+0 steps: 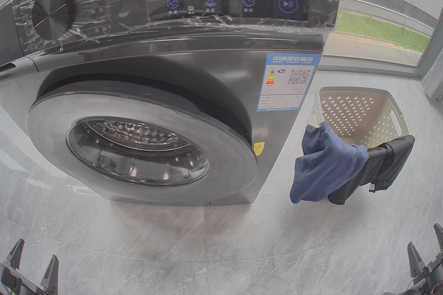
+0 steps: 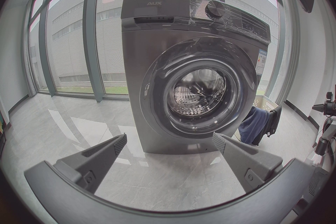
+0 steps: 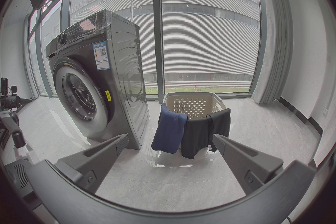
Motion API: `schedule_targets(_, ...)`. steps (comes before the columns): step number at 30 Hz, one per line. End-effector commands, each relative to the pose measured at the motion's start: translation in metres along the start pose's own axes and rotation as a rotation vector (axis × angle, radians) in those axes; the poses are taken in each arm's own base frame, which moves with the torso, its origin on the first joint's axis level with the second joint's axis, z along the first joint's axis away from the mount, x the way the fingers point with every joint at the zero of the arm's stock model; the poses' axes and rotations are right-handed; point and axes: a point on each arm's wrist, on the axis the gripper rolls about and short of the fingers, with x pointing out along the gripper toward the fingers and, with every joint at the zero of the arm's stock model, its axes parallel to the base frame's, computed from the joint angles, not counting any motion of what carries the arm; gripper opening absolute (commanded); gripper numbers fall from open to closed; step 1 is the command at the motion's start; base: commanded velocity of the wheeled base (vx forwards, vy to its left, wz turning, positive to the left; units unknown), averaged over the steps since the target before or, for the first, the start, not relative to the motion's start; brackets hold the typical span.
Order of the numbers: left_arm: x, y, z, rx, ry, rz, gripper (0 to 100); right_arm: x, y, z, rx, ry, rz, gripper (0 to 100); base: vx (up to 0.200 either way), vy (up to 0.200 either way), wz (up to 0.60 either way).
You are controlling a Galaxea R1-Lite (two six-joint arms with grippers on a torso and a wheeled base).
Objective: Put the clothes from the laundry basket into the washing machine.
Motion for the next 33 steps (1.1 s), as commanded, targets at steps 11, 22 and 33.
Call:
schedule_targets(11, 0.0001, 0.0002, -0.0048, 0.0, 0.001, -0.001, 100, 0.0, 0.0001, -0.0052, -0.001, 0.001, 0.001, 100, 0.0, 0.073, 0.33)
schedule_targets(22, 0.0001, 0.0002, -0.0048, 0.0, 0.001, 0.001, 100, 0.0, 0.0001, -0.0052, -0.001, 0.001, 0.001, 100, 0.0, 0.091, 0.0)
schedule_targets(33, 0.0, 0.0002, -0.0044, 0.0, 0.0, 0.001, 100, 0.0, 0.0001, -0.0052, -0.001, 0.001, 0.001, 100, 0.0, 0.036, 0.0)
